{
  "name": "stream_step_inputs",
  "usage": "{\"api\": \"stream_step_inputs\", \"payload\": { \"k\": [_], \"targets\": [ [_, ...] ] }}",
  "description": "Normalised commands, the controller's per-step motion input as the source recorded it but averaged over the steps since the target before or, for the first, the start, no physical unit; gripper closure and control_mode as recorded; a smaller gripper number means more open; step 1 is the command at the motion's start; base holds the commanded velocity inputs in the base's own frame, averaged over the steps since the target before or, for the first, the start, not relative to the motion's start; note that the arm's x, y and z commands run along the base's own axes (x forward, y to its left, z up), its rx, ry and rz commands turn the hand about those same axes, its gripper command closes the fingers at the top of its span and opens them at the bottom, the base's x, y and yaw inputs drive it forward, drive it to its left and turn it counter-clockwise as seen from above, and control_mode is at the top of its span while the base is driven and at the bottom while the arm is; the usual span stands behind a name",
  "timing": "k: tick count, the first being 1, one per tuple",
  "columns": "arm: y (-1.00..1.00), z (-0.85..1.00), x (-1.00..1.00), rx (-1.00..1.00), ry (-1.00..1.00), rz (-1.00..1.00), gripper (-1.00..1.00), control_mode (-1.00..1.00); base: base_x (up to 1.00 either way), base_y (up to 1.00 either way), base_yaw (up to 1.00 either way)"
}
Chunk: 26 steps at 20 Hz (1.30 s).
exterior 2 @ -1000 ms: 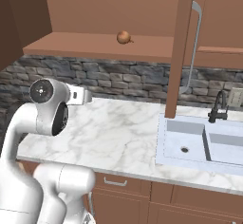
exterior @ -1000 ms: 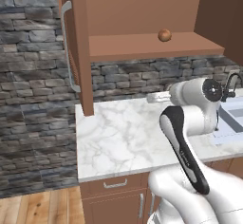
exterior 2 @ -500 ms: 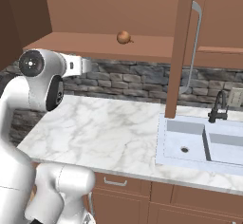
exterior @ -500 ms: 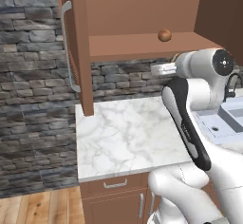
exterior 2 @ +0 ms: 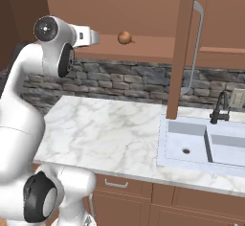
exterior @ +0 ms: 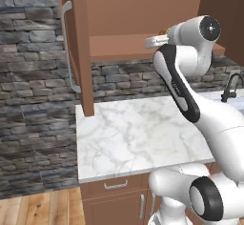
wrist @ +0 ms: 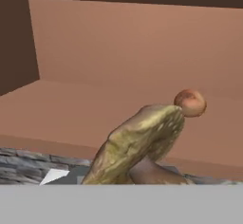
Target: Pick the mushroom, onion from the counter and place them in the cabinet. Then close the cabinet.
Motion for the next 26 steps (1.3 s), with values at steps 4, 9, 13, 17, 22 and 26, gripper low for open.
{"api": "stream_step_inputs", "payload": {
  "k": [4, 9, 13, 17, 22, 26],
  "targets": [
    [0.0, -0.08, 1.0, 0.0, 0.07, 0.01, 1.0, -1.0, 0.0, 0.0, 0.0],
    [0.2, -0.37, 1.0, -0.01, 0.11, 0.0, 1.0, -1.0, 0.0, 0.0, 0.0],
    [0.3, -0.31, 1.0, -0.04, 0.0, 0.0, 1.0, -1.0, 0.0, 0.0, 0.0],
    [0.27, -0.06, 0.98, 0.0, 0.0, 0.0, -1.0, -1.0, 0.0, 0.0, 0.0],
    [0.07, -0.02, 0.44, 0.0, 0.08, -0.02, -1.0, -1.0, 0.0, 0.0, 0.0],
    [0.0, 0.23, -0.19, 0.0, 0.25, -0.08, -1.0, -1.0, 0.0, 0.0, 0.0]
  ]
}}
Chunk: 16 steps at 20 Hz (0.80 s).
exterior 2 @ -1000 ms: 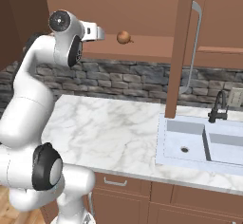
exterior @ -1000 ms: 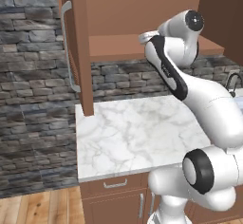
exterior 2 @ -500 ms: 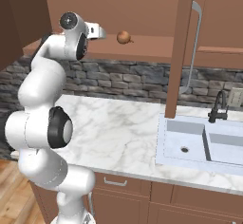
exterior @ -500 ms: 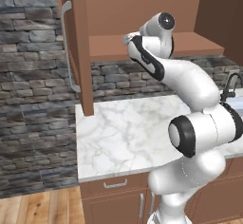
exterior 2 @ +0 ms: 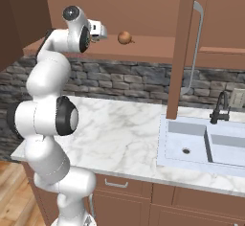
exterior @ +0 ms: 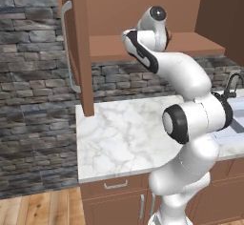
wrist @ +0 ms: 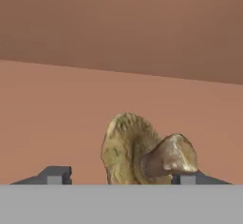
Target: Pick the mushroom, onion from the counter and place them in the cabinet. Then close the cabinet.
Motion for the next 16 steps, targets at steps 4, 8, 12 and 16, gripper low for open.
{"api": "stream_step_inputs", "payload": {
  "k": [4, 8, 12, 16],
  "targets": [
    [0.0, 0.34, -0.97, 0.0, 0.02, -0.07, -1.0, -1.0, 0.0, 0.0, 0.0],
    [-0.03, 0.22, -1.0, 0.0, -0.14, -0.03, -1.0, -1.0, 0.0, 0.0, 0.0],
    [-0.2, 0.14, -1.0, 0.02, -0.04, -0.01, -1.0, -1.0, 0.0, 0.0, 0.0],
    [-0.48, 0.04, -1.0, 0.12, -0.11, -0.02, -1.0, -1.0, 0.0, 0.0, 0.0]
  ]
}}
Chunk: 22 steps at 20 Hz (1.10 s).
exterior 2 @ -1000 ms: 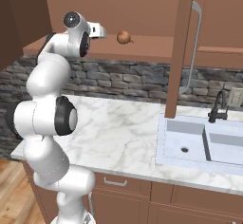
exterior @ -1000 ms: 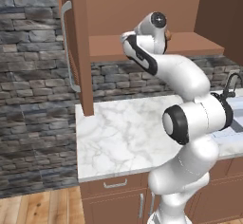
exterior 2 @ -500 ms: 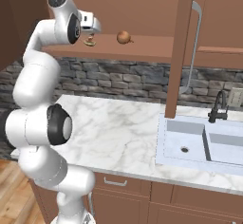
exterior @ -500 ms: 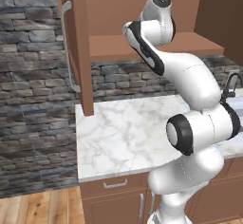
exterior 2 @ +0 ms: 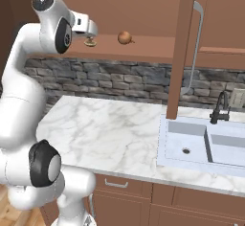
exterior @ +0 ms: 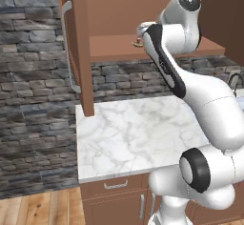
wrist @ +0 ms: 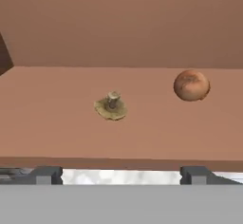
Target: Pick the mushroom, onion from the counter and place them in the cabinet. Then close the cabinet.
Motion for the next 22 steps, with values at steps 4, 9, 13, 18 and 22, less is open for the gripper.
{"api": "stream_step_inputs", "payload": {
  "k": [4, 9, 13, 18, 22],
  "targets": [
    [-0.72, 0.1, -1.0, 0.19, -0.24, -0.05, -1.0, -1.0, 0.0, 0.0, 0.0],
    [-0.83, 0.36, -1.0, 0.22, -0.16, -0.09, -1.0, -1.0, 0.0, 0.0, 0.0],
    [-0.73, 0.37, -1.0, 0.23, -0.14, -0.13, -1.0, -1.0, 0.0, 0.0, 0.0],
    [-0.74, 0.23, -1.0, 0.27, -0.12, -0.17, -1.0, -1.0, 0.0, 0.0, 0.0],
    [-0.72, 0.02, -1.0, 0.24, -0.09, -0.16, -1.0, -1.0, 0.0, 0.0, 0.0]
  ]
}}
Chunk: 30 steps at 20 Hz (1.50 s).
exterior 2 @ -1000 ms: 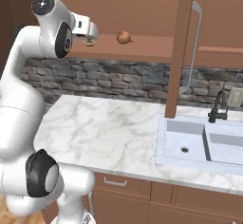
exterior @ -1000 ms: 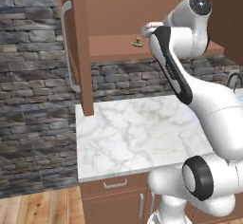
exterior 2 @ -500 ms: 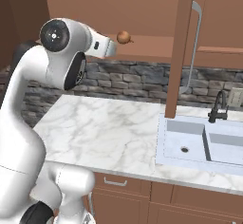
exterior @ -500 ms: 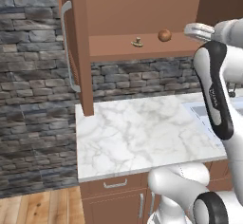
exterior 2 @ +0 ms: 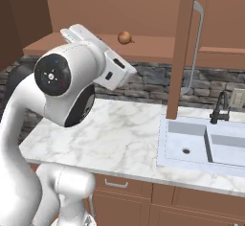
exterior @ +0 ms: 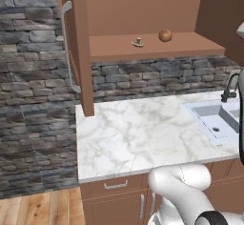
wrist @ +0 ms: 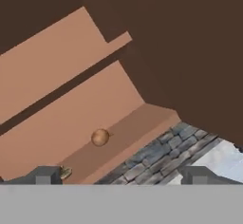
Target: Pick the mushroom, onion from the counter and place them in the cabinet. Then close the cabinet.
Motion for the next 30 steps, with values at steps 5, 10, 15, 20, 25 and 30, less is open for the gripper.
{"api": "stream_step_inputs", "payload": {
  "k": [5, 10, 15, 20, 25, 30],
  "targets": [
    [-0.69, 0.0, -1.0, 0.19, -0.01, -0.12, -1.0, -1.0, 0.0, 0.0, 0.0],
    [-0.5, -0.13, -0.9, 0.13, 0.0, -0.02, -1.0, -1.0, 0.0, 0.0, 0.0],
    [-0.43, -0.39, -0.48, 0.09, 0.0, -0.03, -1.0, -1.0, 0.0, 0.0, 0.0],
    [-0.46, -0.48, 0.13, 0.08, -0.01, -0.04, -1.0, -1.0, 0.0, 0.0, 0.0],
    [-0.63, -0.67, 0.81, 0.1, -0.02, -0.01, -1.0, -1.0, 0.0, 0.0, 0.0],
    [-0.93, -0.52, 0.7, 0.14, -0.02, 0.0, -1.0, -1.0, 0.0, 0.0, 0.0]
  ]
}}
